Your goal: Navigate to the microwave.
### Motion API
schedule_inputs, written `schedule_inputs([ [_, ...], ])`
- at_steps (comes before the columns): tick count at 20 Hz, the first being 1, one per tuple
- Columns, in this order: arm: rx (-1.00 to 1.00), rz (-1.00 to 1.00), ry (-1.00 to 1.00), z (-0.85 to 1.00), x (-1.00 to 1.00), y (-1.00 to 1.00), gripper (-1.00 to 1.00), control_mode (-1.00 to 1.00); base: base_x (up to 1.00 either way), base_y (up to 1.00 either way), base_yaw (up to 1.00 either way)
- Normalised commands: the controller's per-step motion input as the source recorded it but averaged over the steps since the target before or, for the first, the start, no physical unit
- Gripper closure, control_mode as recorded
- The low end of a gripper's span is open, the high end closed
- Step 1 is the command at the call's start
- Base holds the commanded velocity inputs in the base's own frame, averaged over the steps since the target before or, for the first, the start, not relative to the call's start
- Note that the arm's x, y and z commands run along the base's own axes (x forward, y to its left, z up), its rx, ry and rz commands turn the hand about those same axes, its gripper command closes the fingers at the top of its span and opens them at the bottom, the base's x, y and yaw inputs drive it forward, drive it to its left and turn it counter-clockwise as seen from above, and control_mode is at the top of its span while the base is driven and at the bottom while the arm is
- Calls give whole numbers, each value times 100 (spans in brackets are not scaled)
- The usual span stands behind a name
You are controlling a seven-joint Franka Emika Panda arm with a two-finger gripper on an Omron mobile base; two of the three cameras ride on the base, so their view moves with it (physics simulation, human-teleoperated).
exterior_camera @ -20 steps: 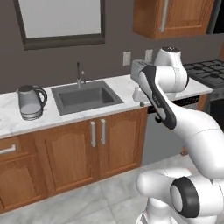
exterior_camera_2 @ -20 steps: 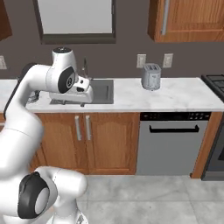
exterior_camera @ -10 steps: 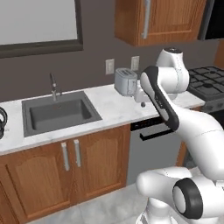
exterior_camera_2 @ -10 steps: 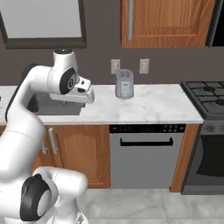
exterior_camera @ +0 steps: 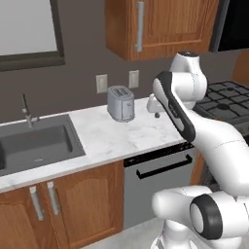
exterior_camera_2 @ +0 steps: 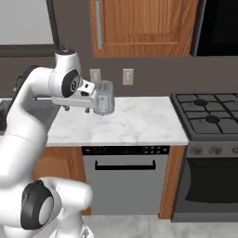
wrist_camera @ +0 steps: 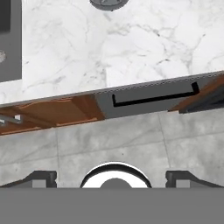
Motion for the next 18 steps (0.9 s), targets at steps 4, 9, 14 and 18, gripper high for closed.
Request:
schedule_inputs([
  [4,0,0,0,0,0,0,-100,100,11,-100,-2],
  [9,0,0,0,0,0,0,-100,100,7,-100,-2],
  [14,0,0,0,0,0,0,-100,100,5,-100,0],
  [18,0,0,0,0,0,0,-100,100,1,-100,0],
])
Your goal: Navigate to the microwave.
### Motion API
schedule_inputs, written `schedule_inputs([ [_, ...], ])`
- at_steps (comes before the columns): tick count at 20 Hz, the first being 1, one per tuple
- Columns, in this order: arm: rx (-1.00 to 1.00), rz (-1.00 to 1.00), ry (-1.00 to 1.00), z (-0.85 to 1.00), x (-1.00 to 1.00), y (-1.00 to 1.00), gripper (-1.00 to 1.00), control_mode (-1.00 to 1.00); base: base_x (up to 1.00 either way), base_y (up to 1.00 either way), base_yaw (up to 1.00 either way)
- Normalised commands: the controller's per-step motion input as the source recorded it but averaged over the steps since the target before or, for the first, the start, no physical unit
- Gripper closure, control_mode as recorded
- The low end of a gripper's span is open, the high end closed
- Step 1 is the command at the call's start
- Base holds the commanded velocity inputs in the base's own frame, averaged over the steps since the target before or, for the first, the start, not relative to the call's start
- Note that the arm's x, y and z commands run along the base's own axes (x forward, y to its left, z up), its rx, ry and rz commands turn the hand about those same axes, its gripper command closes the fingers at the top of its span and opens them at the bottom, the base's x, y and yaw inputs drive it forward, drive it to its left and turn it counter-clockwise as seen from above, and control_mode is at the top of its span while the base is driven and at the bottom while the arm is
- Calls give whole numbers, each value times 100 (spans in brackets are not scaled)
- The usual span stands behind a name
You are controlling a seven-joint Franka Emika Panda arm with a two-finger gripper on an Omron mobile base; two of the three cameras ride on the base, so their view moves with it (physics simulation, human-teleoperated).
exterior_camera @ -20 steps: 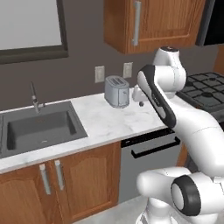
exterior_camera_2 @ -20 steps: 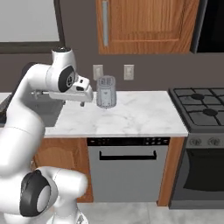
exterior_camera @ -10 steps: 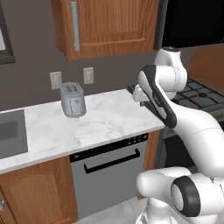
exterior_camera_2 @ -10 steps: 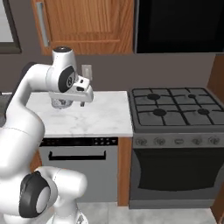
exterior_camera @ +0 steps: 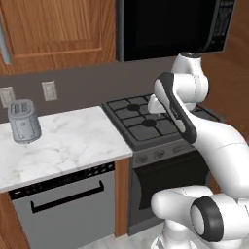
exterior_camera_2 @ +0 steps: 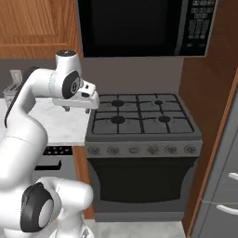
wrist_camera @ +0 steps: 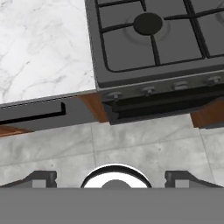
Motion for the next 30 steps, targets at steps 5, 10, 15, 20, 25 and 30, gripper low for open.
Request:
schedule_inputs([
  [5,0,0,0,0,0,0,-100,100,2,-99,0],
  [10,0,0,0,0,0,0,-100,100,2,-52,2],
  [15,0,0,0,0,0,0,-100,100,0,-1,0],
  [20,0,0,0,0,0,0,-100,100,64,0,0],
  [25,0,0,0,0,0,0,-100,100,38,0,0],
  [30,0,0,0,0,0,0,-100,100,21,0,0],
])
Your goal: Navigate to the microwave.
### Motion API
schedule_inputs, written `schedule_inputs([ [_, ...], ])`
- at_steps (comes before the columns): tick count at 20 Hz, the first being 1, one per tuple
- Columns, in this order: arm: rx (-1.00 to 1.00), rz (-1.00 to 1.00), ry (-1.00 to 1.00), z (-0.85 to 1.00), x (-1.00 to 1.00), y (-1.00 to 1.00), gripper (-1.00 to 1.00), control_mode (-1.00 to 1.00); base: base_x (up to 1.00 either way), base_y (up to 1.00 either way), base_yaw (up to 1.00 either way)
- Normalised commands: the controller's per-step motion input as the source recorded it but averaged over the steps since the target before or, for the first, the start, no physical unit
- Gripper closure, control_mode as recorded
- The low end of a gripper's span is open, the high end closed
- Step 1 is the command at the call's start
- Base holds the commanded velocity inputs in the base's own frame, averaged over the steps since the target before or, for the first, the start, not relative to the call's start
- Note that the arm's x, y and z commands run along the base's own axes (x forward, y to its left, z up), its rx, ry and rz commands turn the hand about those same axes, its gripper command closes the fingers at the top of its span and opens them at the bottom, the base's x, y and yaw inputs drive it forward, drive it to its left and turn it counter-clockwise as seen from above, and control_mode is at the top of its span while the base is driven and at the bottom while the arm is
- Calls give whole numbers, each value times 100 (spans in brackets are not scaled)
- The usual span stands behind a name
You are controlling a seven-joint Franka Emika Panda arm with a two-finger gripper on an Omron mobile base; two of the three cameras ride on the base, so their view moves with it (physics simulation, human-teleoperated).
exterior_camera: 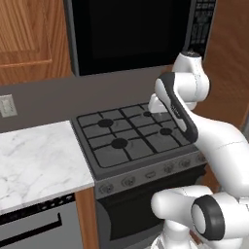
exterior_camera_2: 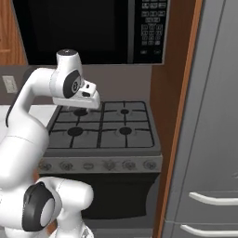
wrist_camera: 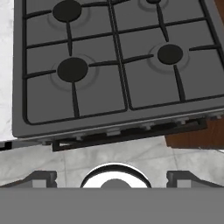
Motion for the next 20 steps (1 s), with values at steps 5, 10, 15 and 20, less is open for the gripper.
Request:
schedule_inputs([
  [5,0,0,0,0,0,0,-100,100,56,0,0],
  [10,0,0,0,0,0,0,-100,100,4,0,0],
  [15,0,0,0,0,0,0,-100,100,20,0,7],
  [20,0,0,0,0,0,0,-100,100,22,0,22],
])
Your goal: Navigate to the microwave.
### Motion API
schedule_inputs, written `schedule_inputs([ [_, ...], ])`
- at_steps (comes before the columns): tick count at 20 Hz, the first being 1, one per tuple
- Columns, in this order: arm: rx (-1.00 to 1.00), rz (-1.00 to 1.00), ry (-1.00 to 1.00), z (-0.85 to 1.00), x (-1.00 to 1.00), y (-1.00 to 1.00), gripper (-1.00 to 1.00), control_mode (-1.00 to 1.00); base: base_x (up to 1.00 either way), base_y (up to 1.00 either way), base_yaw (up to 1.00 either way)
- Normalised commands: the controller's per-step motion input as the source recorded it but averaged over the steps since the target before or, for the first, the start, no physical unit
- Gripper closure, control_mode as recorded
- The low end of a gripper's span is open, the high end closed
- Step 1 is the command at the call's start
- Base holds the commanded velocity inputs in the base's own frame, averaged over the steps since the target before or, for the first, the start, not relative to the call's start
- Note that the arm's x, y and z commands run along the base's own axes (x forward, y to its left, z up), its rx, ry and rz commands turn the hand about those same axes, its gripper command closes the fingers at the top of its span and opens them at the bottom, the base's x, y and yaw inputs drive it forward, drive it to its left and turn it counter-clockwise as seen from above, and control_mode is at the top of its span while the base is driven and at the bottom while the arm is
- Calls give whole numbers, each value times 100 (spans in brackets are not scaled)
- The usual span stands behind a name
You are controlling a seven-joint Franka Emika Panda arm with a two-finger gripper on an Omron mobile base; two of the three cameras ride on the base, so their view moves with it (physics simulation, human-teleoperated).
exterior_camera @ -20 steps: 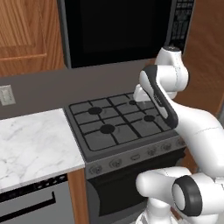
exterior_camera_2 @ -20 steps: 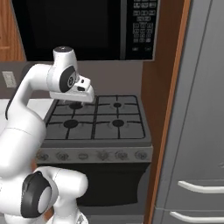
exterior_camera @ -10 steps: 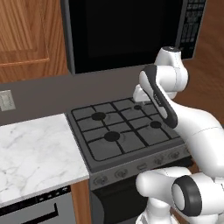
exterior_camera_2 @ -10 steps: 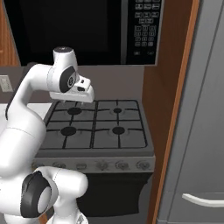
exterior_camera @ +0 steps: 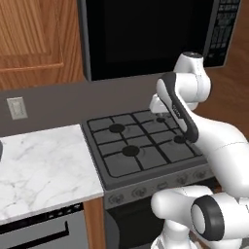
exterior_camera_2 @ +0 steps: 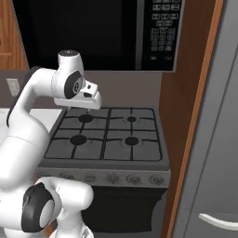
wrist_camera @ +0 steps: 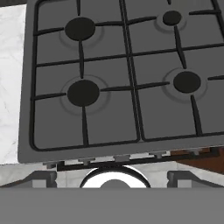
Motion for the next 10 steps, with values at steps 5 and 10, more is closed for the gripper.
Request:
schedule_inputs([
  [5,0,0,0,0,0,0,-100,100,22,-9,21],
  [10,0,0,0,0,0,0,-100,100,24,-57,13],
])
